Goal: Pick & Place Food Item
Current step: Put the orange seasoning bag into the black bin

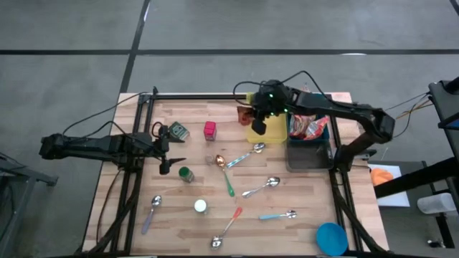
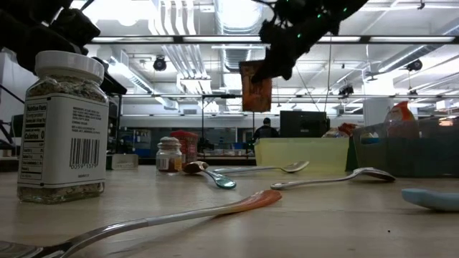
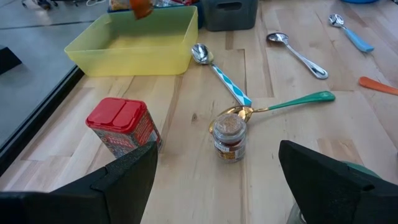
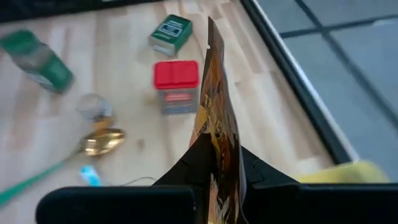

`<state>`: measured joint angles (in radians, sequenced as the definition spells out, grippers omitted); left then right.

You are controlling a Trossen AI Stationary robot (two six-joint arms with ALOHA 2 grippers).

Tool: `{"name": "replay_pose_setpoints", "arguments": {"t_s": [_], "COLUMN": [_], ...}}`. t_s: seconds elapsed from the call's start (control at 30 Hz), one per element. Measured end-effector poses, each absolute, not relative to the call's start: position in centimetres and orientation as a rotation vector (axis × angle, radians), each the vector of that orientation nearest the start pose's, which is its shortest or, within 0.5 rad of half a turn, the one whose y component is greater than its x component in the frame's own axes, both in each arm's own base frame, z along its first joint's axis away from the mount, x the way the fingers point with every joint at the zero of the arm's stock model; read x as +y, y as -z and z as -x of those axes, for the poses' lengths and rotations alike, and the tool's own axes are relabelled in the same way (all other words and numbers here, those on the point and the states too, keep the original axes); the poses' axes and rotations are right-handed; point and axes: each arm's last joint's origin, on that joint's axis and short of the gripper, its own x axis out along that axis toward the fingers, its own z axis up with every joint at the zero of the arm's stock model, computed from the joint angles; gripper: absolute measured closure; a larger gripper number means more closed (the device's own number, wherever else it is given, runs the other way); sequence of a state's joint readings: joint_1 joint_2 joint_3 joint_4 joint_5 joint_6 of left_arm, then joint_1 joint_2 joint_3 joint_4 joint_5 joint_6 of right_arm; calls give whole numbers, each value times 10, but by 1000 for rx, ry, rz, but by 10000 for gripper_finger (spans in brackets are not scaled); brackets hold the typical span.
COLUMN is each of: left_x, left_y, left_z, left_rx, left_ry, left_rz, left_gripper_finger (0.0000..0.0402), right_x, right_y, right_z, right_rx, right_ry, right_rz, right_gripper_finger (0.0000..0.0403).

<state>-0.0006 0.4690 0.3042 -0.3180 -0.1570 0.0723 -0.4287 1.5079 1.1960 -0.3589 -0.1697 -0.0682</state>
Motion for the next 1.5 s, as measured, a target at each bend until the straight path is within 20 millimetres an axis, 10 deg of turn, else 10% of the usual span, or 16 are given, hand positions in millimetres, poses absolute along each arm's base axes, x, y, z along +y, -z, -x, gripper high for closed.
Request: {"name": "replay_pose_setpoints", "arguments": {"t_s": [0.9,1.5], "left_x": [4,4], "left_y": [-197,-197], "left_z": [-121,-121], "left_rx": [488,489], "left_ry": [-135,-135], "left_rz": [-109,-109], "left_gripper_finger": [62,62], "right_x": [-8,25], "right_y": [-276,-281], "right_z": [-192,-164], "right_rx": [553,742], "right_ry": [784,1130], "right_rz": [-448,-614], "right_gripper_finger": [385,385]}}
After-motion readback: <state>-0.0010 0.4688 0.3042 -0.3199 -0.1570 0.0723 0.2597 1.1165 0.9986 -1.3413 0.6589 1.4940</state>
